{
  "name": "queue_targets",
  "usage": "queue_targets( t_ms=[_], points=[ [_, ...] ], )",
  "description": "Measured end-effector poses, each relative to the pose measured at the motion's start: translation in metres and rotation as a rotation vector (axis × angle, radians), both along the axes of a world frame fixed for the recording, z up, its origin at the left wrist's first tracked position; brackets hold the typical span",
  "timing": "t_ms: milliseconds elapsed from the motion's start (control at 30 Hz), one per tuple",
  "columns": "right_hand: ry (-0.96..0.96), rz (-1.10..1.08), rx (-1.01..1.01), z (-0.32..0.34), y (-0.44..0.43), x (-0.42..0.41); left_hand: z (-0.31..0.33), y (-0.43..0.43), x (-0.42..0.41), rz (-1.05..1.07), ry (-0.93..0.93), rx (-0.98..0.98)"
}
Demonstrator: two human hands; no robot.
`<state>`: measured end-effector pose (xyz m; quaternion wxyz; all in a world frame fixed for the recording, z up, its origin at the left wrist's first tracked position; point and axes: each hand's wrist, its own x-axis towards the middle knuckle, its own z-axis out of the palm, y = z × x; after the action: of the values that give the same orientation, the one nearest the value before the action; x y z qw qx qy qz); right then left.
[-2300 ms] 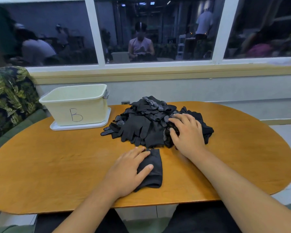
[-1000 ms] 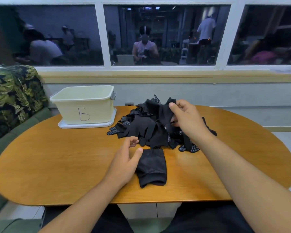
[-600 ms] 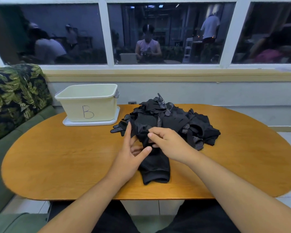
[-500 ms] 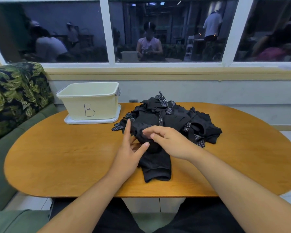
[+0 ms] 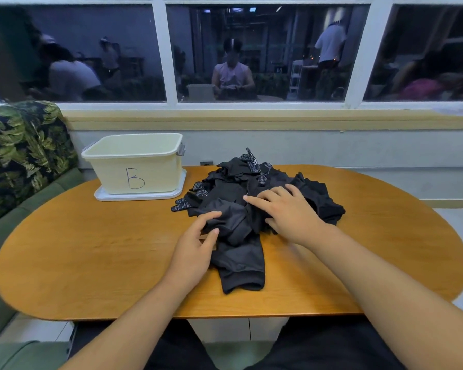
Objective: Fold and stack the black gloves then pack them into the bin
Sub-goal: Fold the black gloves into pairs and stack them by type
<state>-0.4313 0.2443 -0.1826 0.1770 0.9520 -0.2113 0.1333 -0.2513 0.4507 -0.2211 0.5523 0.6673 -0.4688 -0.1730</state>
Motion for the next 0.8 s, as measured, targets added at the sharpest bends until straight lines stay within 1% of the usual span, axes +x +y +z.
queue_targets(
  t_ms=[133, 200, 233, 333, 367, 467, 500, 533, 600, 633, 667, 700, 733, 800],
  points=[
    [-0.047, 0.095, -0.135, 0.003, -0.006, 0.006, -0.002, 0.0, -0.001, 0.029, 0.045, -0.038],
    [-0.118, 0.09, -0.082, 0.013, -0.005, 0.003, -0.002, -0.002, 0.0, 0.086, 0.114, -0.109],
    [-0.18, 0.055, -0.015, 0.021, -0.004, 0.001, -0.002, -0.002, 0.002, 0.128, 0.15, -0.146],
    [-0.449, -0.095, 0.209, 0.046, -0.012, -0.007, 0.002, -0.004, 0.014, 0.215, 0.321, -0.204],
    [-0.511, -0.13, 0.286, 0.052, -0.017, -0.011, 0.005, -0.005, 0.017, 0.227, 0.327, -0.196],
    [-0.667, -0.12, 0.667, 0.071, -0.025, -0.017, 0.023, -0.016, 0.023, 0.244, 0.166, -0.192],
    [-0.717, -0.113, 0.768, 0.077, -0.026, -0.016, 0.032, -0.023, 0.025, 0.239, 0.152, -0.215],
    [-0.773, -0.105, 0.836, 0.083, -0.027, -0.013, 0.041, -0.031, 0.028, 0.223, 0.16, -0.24],
    [-0.896, -0.073, 0.902, 0.094, -0.03, -0.002, 0.06, -0.048, 0.038, 0.213, 0.13, -0.264],
    [-0.931, -0.045, 0.927, 0.1, -0.031, 0.004, 0.07, -0.056, 0.042, 0.209, 0.081, -0.226],
    [-0.923, -0.002, 0.96, 0.105, -0.031, 0.008, 0.076, -0.064, 0.047, 0.201, 0.024, -0.159],
    [-0.868, 0.04, 0.997, 0.11, -0.032, 0.012, 0.082, -0.069, 0.049, 0.2, -0.025, -0.063],
    [-0.775, 0.067, 1.024, 0.114, -0.032, 0.014, 0.082, -0.074, 0.051, 0.196, -0.038, 0.03],
    [-0.59, 0.007, 0.982, 0.119, -0.035, 0.01, 0.076, -0.079, 0.054, 0.185, -0.025, 0.21]
  ],
)
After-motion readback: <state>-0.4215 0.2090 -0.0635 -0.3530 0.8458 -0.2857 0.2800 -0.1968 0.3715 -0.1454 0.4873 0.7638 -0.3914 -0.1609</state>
